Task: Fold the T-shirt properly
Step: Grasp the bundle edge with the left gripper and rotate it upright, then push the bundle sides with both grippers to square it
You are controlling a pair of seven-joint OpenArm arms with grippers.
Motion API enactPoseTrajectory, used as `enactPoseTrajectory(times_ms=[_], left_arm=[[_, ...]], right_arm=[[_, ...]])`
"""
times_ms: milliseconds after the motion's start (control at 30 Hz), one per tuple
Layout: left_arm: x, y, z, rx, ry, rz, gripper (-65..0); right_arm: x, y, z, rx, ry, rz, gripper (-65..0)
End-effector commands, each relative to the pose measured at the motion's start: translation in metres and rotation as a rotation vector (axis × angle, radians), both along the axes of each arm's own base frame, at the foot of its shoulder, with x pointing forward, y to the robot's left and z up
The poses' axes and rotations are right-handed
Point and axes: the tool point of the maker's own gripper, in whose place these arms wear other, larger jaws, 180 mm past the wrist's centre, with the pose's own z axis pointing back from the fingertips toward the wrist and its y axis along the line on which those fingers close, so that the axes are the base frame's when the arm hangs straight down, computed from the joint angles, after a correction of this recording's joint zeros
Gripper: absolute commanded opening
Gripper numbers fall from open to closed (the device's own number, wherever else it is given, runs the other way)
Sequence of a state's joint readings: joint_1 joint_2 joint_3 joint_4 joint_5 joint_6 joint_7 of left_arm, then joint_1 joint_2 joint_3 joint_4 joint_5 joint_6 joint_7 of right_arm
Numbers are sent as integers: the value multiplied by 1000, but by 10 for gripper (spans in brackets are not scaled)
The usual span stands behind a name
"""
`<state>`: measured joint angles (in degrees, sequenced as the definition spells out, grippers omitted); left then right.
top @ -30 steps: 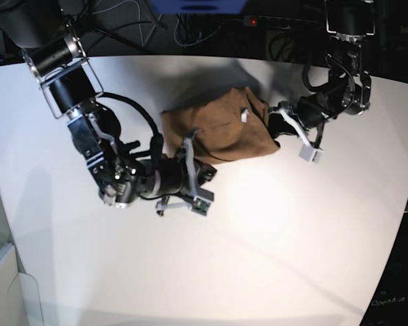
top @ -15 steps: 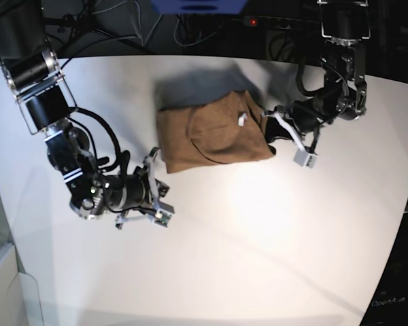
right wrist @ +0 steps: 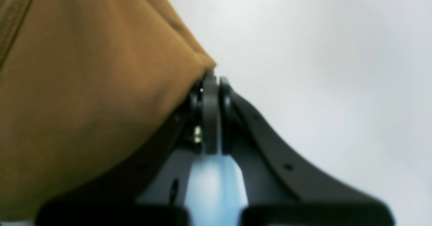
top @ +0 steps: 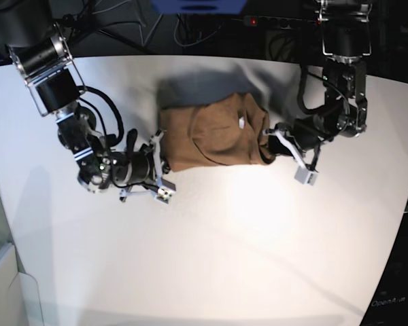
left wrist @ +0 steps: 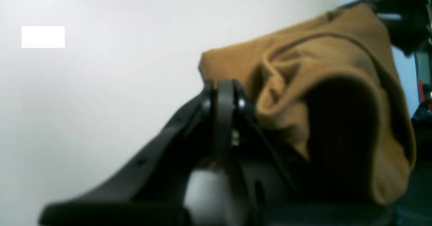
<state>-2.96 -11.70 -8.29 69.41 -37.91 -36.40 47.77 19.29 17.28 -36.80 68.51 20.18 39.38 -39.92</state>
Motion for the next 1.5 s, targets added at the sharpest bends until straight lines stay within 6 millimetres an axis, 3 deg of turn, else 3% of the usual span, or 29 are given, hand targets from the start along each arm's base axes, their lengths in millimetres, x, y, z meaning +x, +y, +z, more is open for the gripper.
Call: enactPoseTrajectory(times_ms=[0, 200, 333, 467, 533, 700, 800, 933, 1033, 1167, 1333, 1467], left_arm=[[15, -7, 13, -38, -45, 8, -633], [58, -32, 22, -73, -60, 5, -633], [91, -44, 43, -49, -131, -6, -633], [109, -37, 69, -43, -181, -10, -633], [113, -3, 81, 3, -198, 14, -633], [83, 78, 91, 141, -172, 77, -633], [46, 126, 91, 258, -138, 121, -633], [-1, 144, 76, 371, -54, 81, -633], [-26, 140, 61, 384, -10, 59, -633], [-42, 106, 40, 345, 40, -18, -633], [-36, 69, 37, 270, -3, -43, -633], [-34, 47, 18, 276, 27, -59, -633]], right_arm=[[-14, -5, -11, -30, 38, 15, -647], [-68, 1, -41, -2, 141, 17, -649], [-104, 17, -44, 58, 166, 38, -649], [-112, 20, -45, 67, 174, 42, -649], [-111, 20, -45, 67, 173, 42, -649], [-105, 20, -42, 66, 158, 44, -649], [-101, 20, -40, 66, 152, 44, -649], [-90, 20, -35, 66, 128, 45, -649], [-85, 18, -32, 62, 114, 46, -649], [-81, 7, -32, 40, 108, 40, -649], [-77, -8, -33, 28, 106, 4, -649], [-77, -20, -34, 30, 109, -41, -649]])
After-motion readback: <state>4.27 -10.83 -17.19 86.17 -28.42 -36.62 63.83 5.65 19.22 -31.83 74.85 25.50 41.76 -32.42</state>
